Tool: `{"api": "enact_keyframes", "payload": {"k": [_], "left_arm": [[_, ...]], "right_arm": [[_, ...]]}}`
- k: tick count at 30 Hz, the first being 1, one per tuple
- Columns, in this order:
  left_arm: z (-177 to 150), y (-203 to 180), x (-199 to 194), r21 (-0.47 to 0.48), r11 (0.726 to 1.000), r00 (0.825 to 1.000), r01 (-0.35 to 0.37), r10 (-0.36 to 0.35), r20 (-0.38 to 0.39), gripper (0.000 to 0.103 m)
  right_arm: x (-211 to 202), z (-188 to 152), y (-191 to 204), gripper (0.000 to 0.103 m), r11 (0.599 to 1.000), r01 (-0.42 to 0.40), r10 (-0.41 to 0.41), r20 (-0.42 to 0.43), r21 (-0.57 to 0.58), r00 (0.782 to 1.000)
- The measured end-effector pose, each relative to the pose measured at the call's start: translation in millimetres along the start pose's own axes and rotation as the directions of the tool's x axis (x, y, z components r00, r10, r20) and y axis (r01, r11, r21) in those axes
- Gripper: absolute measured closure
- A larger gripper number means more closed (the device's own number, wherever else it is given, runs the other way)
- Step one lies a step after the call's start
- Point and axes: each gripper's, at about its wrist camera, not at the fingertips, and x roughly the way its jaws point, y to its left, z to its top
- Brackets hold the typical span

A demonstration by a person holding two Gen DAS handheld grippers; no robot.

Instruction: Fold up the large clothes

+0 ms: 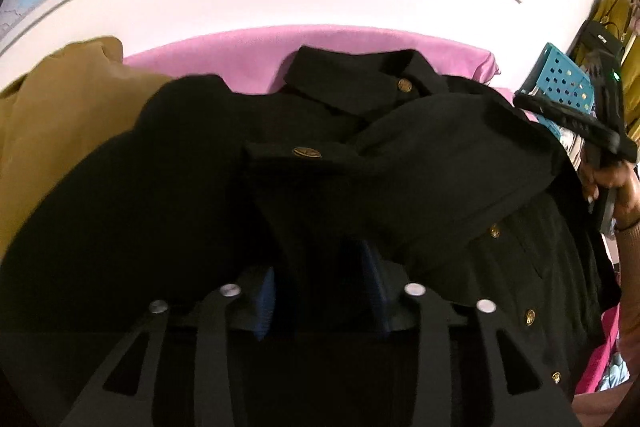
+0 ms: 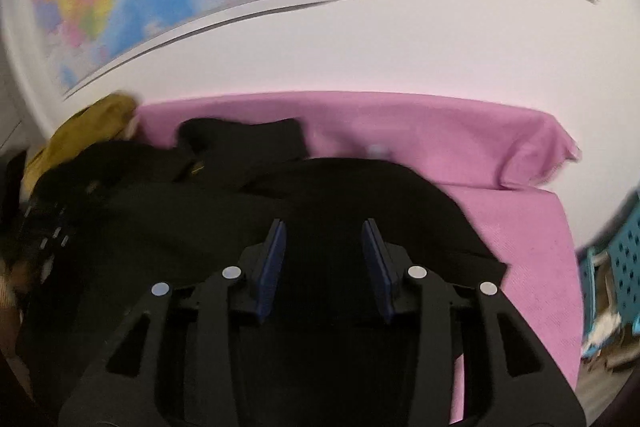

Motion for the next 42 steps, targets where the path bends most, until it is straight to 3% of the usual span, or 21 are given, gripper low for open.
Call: {"api": "enact_keyframes", "payload": {"k": [3,6,8,11,13,16,18,22,26,28,29,31,33,34,36,38,40,41,42], "left_arm": [[-4,-5,-9,0.017,1.000,1.000,-0.023,0.023,0.022,0.048],[-13,-8,-39,0.049,0.997,0.993,-0.054,0.049,0.106,0.035],[-24,-3,-71,0.059,0.991,0.979,-0.119,0.107,0.176,0.024],[-43,18,-105,0.014,0.973,0.952,-0.231,0.223,0.211,0.022],[-59,38,-118,-0.021,0.950,0.931,-0.312,0.310,0.193,0.022],[-80,62,-124,-0.069,0.933,0.920,-0.354,0.361,0.155,0.021],[-97,81,-125,-0.097,0.931,0.925,-0.353,0.362,0.117,0.021],[-118,105,-120,-0.140,0.938,0.941,-0.316,0.329,0.077,0.021],[-128,121,-115,-0.169,0.947,0.956,-0.274,0.287,0.064,0.021],[-132,131,-115,-0.193,0.953,0.966,-0.234,0.251,0.067,0.025],[-132,134,-114,-0.200,0.954,0.968,-0.222,0.240,0.070,0.035],[-132,138,-111,-0.215,0.957,0.975,-0.196,0.214,0.065,0.047],[-132,142,-111,-0.217,0.960,0.978,-0.176,0.195,0.071,0.061],[-131,141,-111,-0.212,0.962,0.979,-0.174,0.193,0.072,0.062],[-130,138,-113,-0.196,0.962,0.975,-0.191,0.209,0.079,0.070],[-131,139,-117,-0.192,0.966,0.977,-0.176,0.195,0.089,0.071],[-130,140,-122,-0.197,0.969,0.980,-0.150,0.171,0.096,0.072],[-129,140,-125,-0.199,0.969,0.981,-0.144,0.166,0.101,0.072],[-128,141,-129,-0.205,0.969,0.981,-0.136,0.161,0.109,0.069]], "right_arm": [[11,-5,30,0.056,0.993,-0.028,0.021,-0.060,-0.113,0.998],[35,-15,41,0.055,0.991,-0.031,0.013,-0.138,-0.129,0.990],[42,-18,42,0.054,0.991,-0.011,-0.009,-0.146,-0.132,0.989],[33,-13,47,0.052,0.995,0.025,-0.038,-0.131,-0.099,0.991],[21,-12,60,0.051,0.994,-0.016,0.006,-0.098,-0.109,0.995],[-3,-11,101,0.047,0.976,-0.149,0.143,-0.052,-0.161,0.988],[-9,-13,133,0.043,0.950,-0.239,0.232,-0.059,-0.202,0.971],[-2,-21,203,0.040,0.867,-0.423,0.403,-0.128,-0.264,0.906],[13,-39,285,0.035,0.748,-0.576,0.524,-0.239,-0.330,0.817],[17,-47,316,0.031,0.700,-0.621,0.552,-0.283,-0.354,0.784],[19,-54,336,0.029,0.665,-0.646,0.562,-0.318,-0.375,0.763],[24,-66,371,0.018,0.616,-0.666,0.560,-0.362,-0.421,0.745],[21,-79,392,0.016,0.576,-0.685,0.555,-0.402,-0.447,0.729],[23,-85,402,0.014,0.557,-0.690,0.546,-0.422,-0.462,0.723],[23,-99,422,0.014,0.533,-0.665,0.491,-0.448,-0.524,0.747],[23,-111,434,0.021,0.512,-0.633,0.448,-0.448,-0.581,0.774],[23,-118,441,0.043,0.504,-0.593,0.401,-0.438,-0.627,0.804],[19,-117,440,0.056,0.499,-0.597,0.413,-0.434,-0.628,0.801],[15,-113,437,0.083,0.498,-0.614,0.433,-0.439,-0.612,0.788]]}}
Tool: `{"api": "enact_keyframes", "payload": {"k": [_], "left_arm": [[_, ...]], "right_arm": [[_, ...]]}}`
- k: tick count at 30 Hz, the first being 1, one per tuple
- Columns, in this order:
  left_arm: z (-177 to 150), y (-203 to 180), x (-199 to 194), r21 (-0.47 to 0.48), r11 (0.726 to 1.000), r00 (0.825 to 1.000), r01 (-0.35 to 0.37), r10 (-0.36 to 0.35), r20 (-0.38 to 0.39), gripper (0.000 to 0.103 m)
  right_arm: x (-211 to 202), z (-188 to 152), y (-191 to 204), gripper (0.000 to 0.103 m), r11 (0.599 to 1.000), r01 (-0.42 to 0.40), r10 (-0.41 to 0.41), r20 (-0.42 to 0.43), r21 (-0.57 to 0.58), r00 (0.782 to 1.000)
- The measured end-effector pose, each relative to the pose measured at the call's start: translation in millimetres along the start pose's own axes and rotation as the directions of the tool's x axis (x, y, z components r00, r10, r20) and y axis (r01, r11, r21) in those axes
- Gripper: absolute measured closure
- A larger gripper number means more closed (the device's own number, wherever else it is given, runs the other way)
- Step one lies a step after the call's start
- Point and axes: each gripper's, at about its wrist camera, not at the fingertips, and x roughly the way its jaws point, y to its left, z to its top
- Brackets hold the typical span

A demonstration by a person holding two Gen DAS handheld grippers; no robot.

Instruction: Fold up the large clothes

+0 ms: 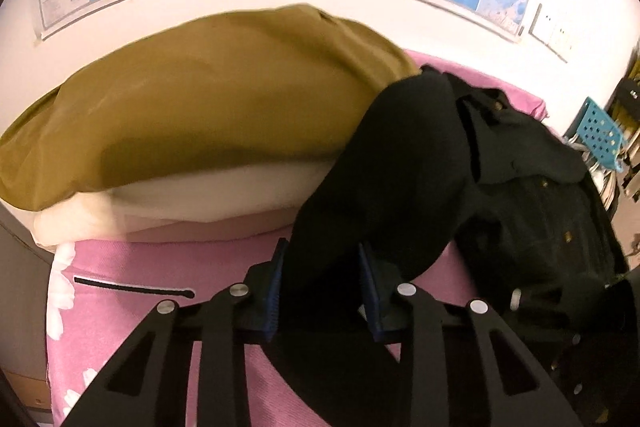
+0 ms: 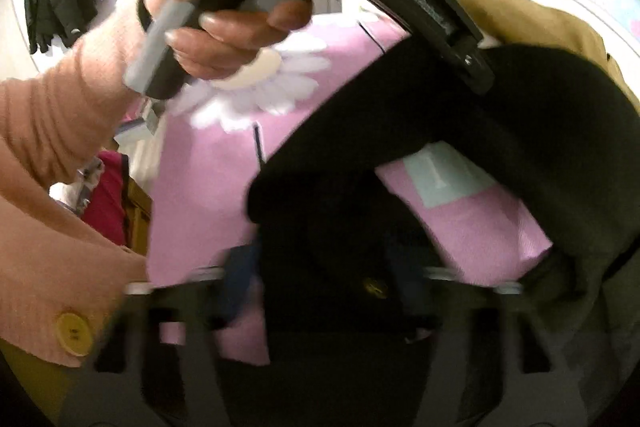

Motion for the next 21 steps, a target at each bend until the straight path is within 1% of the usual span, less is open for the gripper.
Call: {"api": "enact_keyframes", "payload": {"k": [1,2,3,4,5,6,7,8,10,11,12,13,14,15,16,17,18,19,20,21], "left_arm": [[2,1,-5,-0.013,1.000,1.000,0.015,-0.015,0.007,0.065],[9,2,-11,-0.040,0.997,0.998,0.060,-0.060,0.013,0.055],[15,3,-20,-0.061,0.994,0.995,0.094,-0.092,0.032,0.053],[22,4,-32,-0.069,0.990,0.991,0.123,-0.118,0.069,0.052],[31,2,-53,-0.055,0.987,0.980,0.149,-0.140,0.142,0.045],[36,0,-69,-0.040,0.988,0.970,0.150,-0.140,0.197,0.034],[44,-6,-92,-0.010,0.991,0.951,0.137,-0.128,0.283,0.031],[48,-11,-104,0.009,0.993,0.938,0.122,-0.118,0.325,0.029],[55,-19,-122,0.030,0.995,0.917,0.096,-0.100,0.386,0.028],[59,-24,-125,0.029,0.995,0.910,0.099,-0.102,0.402,0.028],[61,-28,-123,0.033,0.994,0.908,0.102,-0.107,0.405,0.028],[63,-35,-119,0.042,0.994,0.910,0.099,-0.108,0.400,0.028],[63,-44,-108,0.059,0.994,0.919,0.091,-0.106,0.381,0.028],[61,-46,-103,0.073,0.994,0.926,0.085,-0.106,0.362,0.028],[60,-52,-91,0.091,0.992,0.934,0.090,-0.116,0.338,0.029],[59,-69,-70,0.115,0.989,0.947,0.094,-0.124,0.295,0.029],[58,-77,-57,0.130,0.988,0.956,0.087,-0.119,0.266,0.029],[56,-91,-39,0.163,0.984,0.967,0.078,-0.115,0.229,0.029],[56,-96,-26,0.186,0.979,0.972,0.079,-0.117,0.203,0.029],[56,-106,-11,0.210,0.975,0.978,0.074,-0.111,0.174,0.031]], "right_arm": [[-7,3,-4,0.084,0.998,-0.046,0.045,0.023,0.034,0.999],[-28,7,-14,0.085,0.988,-0.118,0.107,0.103,0.101,0.989],[-42,10,-22,0.085,0.978,-0.161,0.141,0.150,0.130,0.979],[-61,11,-32,0.085,0.966,-0.206,0.171,0.207,0.160,0.963],[-88,13,-46,0.085,0.954,-0.229,0.170,0.280,0.195,0.945],[-110,14,-57,0.085,0.943,-0.249,0.165,0.338,0.223,0.927],[-136,13,-70,0.085,0.933,-0.263,0.149,0.401,0.247,0.904],[-167,9,-85,0.085,0.923,-0.266,0.111,0.470,0.278,0.876],[-224,-5,-109,0.085,0.910,-0.264,0.038,0.572,0.319,0.820],[-256,-18,-120,0.085,0.902,-0.241,-0.034,0.616,0.358,0.787],[-281,-31,-131,0.085,0.893,-0.227,-0.088,0.645,0.389,0.759],[-298,-42,-139,0.085,0.880,-0.221,-0.131,0.662,0.421,0.738],[-320,-64,-153,0.085,0.848,-0.226,-0.193,0.677,0.479,0.710],[-335,-86,-165,0.085,0.817,-0.228,-0.245,0.677,0.529,0.694],[-344,-105,-174,0.085,0.784,-0.224,-0.294,0.665,0.578,0.686],[-352,-142,-191,0.085,0.710,-0.248,-0.360,0.642,0.660,0.677],[-357,-172,-204,0.085,0.654,-0.273,-0.391,0.624,0.706,0.676],[-351,-197,-208,0.085,0.588,-0.268,-0.434,0.577,0.763,0.692],[-344,-219,-215,0.084,0.524,-0.258,-0.465,0.526,0.812,0.712],[-335,-240,-218,0.080,0.464,-0.243,-0.483,0.474,0.852,0.736]]}}
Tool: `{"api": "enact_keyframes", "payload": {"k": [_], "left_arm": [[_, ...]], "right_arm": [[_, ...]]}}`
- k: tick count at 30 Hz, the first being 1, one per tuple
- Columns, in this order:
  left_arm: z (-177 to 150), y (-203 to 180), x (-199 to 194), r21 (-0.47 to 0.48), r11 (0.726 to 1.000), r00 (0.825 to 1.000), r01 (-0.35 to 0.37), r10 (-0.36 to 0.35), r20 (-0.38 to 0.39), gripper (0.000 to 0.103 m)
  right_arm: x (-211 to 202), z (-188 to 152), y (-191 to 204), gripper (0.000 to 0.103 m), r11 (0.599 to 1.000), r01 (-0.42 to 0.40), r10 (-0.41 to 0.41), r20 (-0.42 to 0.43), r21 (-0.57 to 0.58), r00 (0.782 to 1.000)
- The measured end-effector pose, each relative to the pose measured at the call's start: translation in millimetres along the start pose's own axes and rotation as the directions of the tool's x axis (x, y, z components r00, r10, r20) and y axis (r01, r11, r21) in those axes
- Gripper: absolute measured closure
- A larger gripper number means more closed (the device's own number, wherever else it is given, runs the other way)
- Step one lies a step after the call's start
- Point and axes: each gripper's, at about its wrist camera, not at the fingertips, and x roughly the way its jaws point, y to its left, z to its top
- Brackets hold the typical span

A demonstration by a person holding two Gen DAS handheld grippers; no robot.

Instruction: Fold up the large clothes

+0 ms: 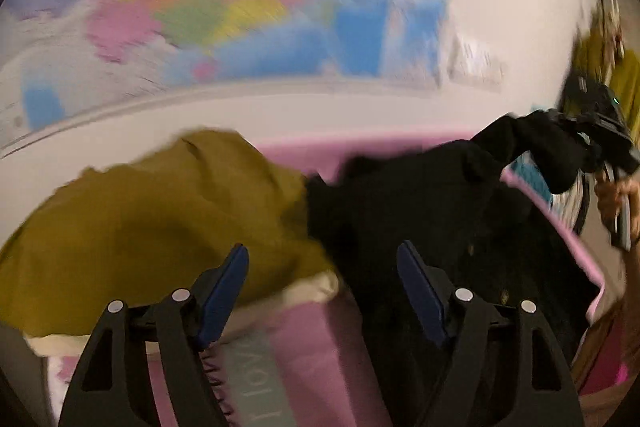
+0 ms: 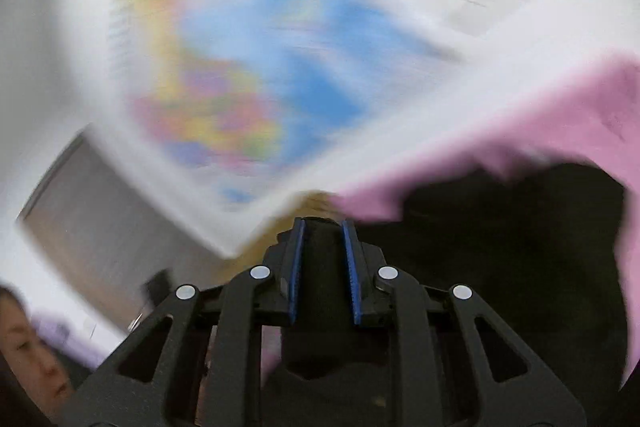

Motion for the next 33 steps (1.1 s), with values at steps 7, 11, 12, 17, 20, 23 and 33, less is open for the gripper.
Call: {"api": "enact_keyframes", "payload": {"k": [7,11,12,17,20,23,33], "left_arm": [[1,-39,86,0.105,0.994,0.987,0.000,0.017,-0.159,0.039],[13,-47,112,0.096,0.995,0.983,-0.002,0.020,-0.182,0.041],[16,-48,115,0.090,0.996,0.983,0.015,0.002,-0.182,0.042],[38,-55,135,0.054,0.998,0.985,0.033,-0.023,-0.168,0.046],[45,-55,154,0.034,0.999,0.982,-0.002,0.009,-0.191,0.047],[44,-56,176,0.032,0.998,0.972,-0.062,0.067,-0.226,0.047],[52,-43,165,-0.001,0.997,0.985,-0.083,0.082,-0.153,0.047]], "right_arm": [[-8,-52,-82,0.029,0.950,0.296,-0.289,-0.085,0.101,0.954],[-25,-55,-46,0.013,0.940,0.318,-0.319,0.014,-0.119,0.948],[-23,-58,-37,0.013,0.926,0.329,-0.333,0.012,-0.187,0.943],[22,-88,-16,0.013,0.757,0.415,-0.506,-0.052,-0.504,0.861],[40,-102,-24,0.013,0.711,0.405,-0.546,-0.089,-0.575,0.833],[50,-108,-25,0.039,0.672,0.391,-0.577,-0.114,-0.629,0.808],[-48,-28,-46,0.095,0.976,0.082,-0.105,-0.102,-0.203,0.989]]}}
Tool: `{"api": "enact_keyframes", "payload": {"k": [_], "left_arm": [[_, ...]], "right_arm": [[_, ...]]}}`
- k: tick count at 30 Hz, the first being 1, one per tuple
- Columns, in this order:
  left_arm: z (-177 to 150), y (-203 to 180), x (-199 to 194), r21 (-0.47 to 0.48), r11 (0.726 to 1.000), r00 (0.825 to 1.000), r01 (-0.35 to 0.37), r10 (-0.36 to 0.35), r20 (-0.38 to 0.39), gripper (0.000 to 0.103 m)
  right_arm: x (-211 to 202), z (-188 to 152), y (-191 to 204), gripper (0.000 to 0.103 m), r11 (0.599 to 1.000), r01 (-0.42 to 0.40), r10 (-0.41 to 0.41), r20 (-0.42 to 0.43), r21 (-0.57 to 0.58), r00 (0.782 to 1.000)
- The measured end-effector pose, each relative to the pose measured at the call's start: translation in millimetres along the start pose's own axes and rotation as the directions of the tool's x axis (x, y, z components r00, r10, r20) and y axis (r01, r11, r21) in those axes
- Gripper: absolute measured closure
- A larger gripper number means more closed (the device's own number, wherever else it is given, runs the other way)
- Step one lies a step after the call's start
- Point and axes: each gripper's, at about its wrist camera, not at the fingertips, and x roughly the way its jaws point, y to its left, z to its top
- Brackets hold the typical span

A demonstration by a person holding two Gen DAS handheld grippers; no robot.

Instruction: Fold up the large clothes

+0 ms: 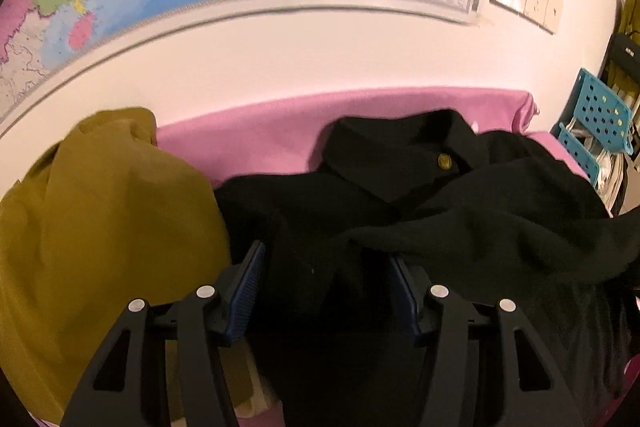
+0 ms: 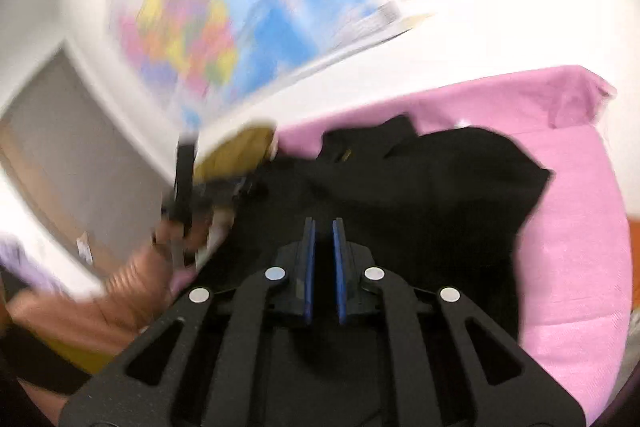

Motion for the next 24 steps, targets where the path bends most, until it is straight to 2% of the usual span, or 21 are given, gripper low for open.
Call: {"api": "enact_keyframes", "payload": {"k": [1,2,4,5,6,7,8,10,12,16,20,23,24], "left_arm": [[2,0,1,-0.004,1.000,1.000,-0.008,0.008,-0.002,0.047],[4,2,2,-0.008,1.000,1.000,-0.010,0.010,-0.006,0.047],[6,0,5,-0.014,1.000,1.000,-0.006,0.006,-0.012,0.047],[6,-2,5,-0.013,1.000,1.000,-0.014,0.014,-0.014,0.047],[6,-3,6,-0.006,1.000,1.000,-0.017,0.017,-0.016,0.046],[4,-5,5,0.008,1.000,1.000,-0.025,0.025,-0.017,0.045],[2,-7,4,0.019,0.999,0.999,-0.032,0.032,-0.015,0.045],[-1,-10,0,0.041,0.998,0.999,-0.049,0.050,-0.008,0.044],[-5,-10,-8,0.050,0.997,0.998,-0.054,0.054,0.009,0.041],[-14,-9,-24,0.053,0.997,0.997,-0.054,0.051,0.051,0.038],[-24,-9,-36,0.056,0.998,0.997,-0.028,0.024,0.070,0.037],[-32,-13,-42,0.071,0.997,0.997,-0.003,-0.003,0.080,0.035],[-35,-16,-44,0.075,0.997,0.997,0.000,-0.007,0.081,0.035]], "right_arm": [[-3,4,-15,0.095,0.998,0.014,-0.016,0.022,0.060,1.000],[0,7,-37,0.092,0.986,0.093,-0.098,0.025,0.136,0.995],[6,7,-60,0.081,0.963,0.196,-0.200,0.001,0.182,0.980],[9,4,-67,0.074,0.957,0.221,-0.224,-0.001,0.186,0.974],[9,-1,-69,0.055,0.955,0.231,-0.235,0.002,0.185,0.972],[9,-7,-64,0.049,0.965,0.214,-0.218,0.004,0.153,0.976],[8,-10,-57,0.047,0.973,0.199,-0.201,0.002,0.114,0.980],[7,-22,-35,0.038,0.974,0.227,-0.227,-0.009,-0.006,0.974],[1,-39,-8,0.037,0.968,0.224,-0.227,-0.019,-0.111,0.974],[-17,-78,32,0.037,0.975,0.099,-0.107,-0.030,-0.201,0.994],[-13,-111,54,0.039,0.961,0.074,-0.103,-0.097,-0.266,0.990],[9,-123,51,0.053,0.962,0.120,-0.161,-0.152,-0.246,0.975],[17,-123,48,0.062,0.963,0.129,-0.172,-0.169,-0.236,0.971]]}}
